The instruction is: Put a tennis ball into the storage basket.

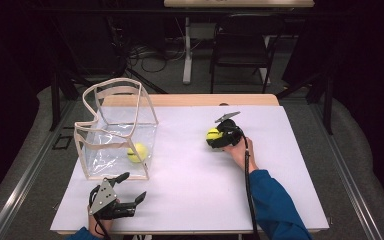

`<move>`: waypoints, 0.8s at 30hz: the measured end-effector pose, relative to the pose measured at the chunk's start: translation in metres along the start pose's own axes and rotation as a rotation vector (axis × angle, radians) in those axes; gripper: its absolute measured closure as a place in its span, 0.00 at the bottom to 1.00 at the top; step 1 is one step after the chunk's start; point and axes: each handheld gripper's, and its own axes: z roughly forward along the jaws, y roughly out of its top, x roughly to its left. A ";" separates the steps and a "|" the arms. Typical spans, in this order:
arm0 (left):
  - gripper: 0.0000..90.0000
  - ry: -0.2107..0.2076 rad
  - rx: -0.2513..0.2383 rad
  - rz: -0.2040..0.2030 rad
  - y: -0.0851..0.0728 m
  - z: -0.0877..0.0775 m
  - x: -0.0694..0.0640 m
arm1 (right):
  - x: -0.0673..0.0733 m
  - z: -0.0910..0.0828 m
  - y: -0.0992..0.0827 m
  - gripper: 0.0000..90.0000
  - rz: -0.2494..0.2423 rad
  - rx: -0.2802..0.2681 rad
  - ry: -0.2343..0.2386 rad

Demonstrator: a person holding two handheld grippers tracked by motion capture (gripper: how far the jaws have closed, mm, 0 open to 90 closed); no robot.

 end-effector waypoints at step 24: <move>0.18 0.002 -0.002 -0.001 0.000 0.000 0.000 | -0.001 -0.013 0.002 0.29 -0.012 -0.029 -0.009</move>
